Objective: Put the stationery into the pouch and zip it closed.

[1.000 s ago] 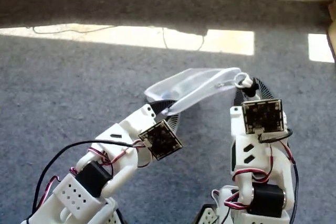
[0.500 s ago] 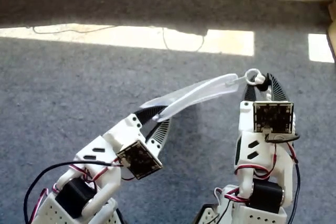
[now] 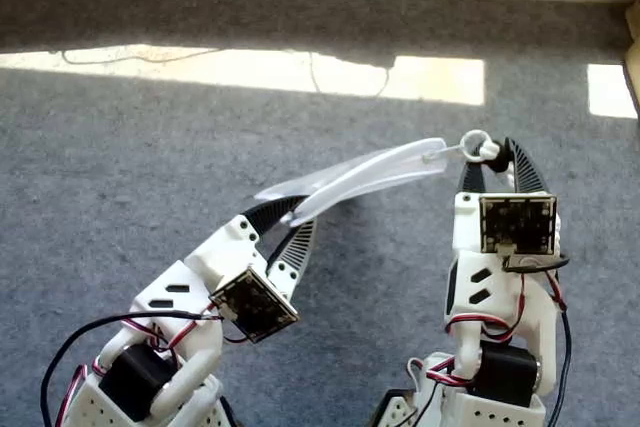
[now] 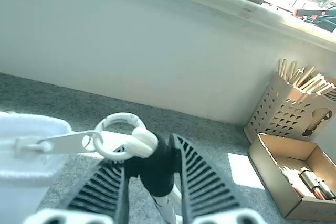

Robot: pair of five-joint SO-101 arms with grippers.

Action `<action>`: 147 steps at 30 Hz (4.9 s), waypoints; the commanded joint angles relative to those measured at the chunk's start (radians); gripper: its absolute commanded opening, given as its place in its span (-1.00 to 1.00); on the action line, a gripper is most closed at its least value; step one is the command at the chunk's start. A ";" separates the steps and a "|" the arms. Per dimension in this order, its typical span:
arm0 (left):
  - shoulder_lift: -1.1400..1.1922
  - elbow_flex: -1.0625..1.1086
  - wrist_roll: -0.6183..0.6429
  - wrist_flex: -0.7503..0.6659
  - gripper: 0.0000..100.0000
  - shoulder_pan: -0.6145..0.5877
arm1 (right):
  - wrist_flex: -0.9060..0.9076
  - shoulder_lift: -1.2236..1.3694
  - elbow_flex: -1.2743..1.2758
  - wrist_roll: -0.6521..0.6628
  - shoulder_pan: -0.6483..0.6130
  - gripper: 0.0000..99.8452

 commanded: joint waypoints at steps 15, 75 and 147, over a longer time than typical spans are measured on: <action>-0.039 0.048 0.005 -0.144 -0.99 -0.269 | 0.015 -0.010 0.005 -0.011 -0.229 -0.99; -0.039 -0.053 0.164 0.140 -0.52 -0.047 | 0.265 -0.019 -0.134 -0.018 -0.348 -0.54; -0.039 0.289 0.339 -0.075 -0.99 -0.559 | 0.475 -0.021 0.122 -0.252 -0.236 -0.99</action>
